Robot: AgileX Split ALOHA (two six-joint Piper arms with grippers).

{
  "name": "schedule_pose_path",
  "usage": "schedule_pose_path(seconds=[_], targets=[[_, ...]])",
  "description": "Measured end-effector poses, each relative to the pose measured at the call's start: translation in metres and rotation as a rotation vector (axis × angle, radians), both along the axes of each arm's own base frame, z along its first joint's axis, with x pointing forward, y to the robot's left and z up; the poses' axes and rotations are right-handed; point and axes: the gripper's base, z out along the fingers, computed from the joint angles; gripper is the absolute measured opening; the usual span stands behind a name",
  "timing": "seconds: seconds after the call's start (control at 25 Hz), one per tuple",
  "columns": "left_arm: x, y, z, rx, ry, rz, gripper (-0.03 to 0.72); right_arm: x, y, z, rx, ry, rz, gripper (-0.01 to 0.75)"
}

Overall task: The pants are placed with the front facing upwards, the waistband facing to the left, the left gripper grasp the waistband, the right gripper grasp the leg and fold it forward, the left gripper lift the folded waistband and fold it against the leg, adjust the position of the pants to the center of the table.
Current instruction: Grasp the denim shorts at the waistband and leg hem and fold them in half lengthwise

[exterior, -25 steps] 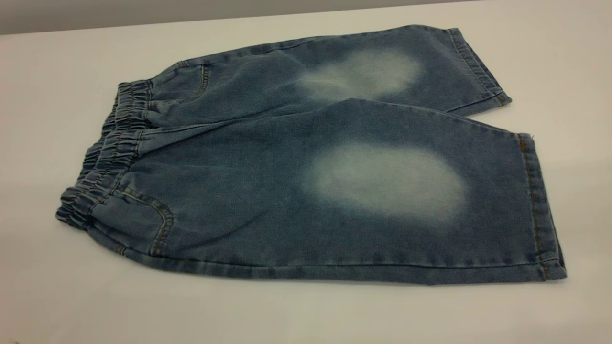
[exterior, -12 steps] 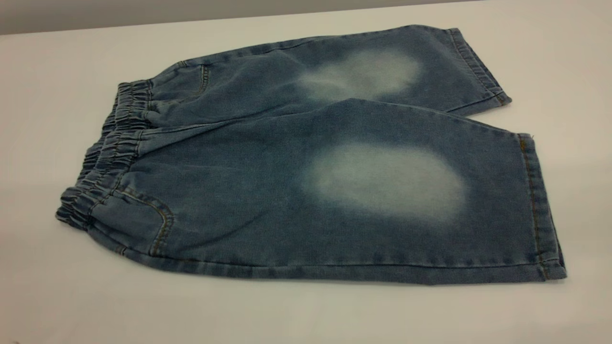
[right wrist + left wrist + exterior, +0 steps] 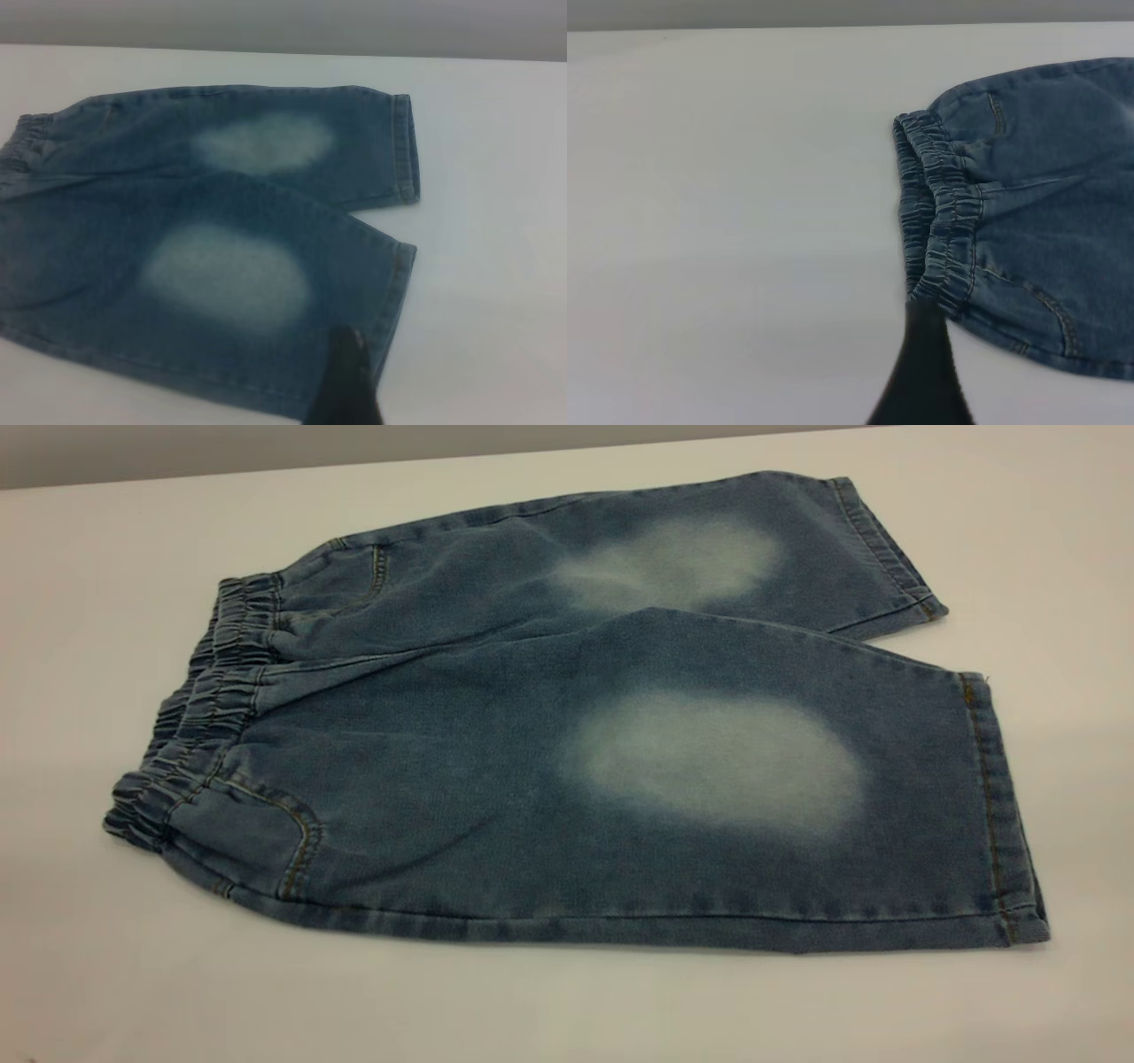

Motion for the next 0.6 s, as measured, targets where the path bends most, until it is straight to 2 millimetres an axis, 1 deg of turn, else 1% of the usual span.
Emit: schedule_pose_path(seconds=[0.6], targets=[[0.0000,0.0000,0.0000,0.000,0.000,0.000,0.519,-0.0001,0.0007,0.0002,0.008,0.000,0.005,0.493]])
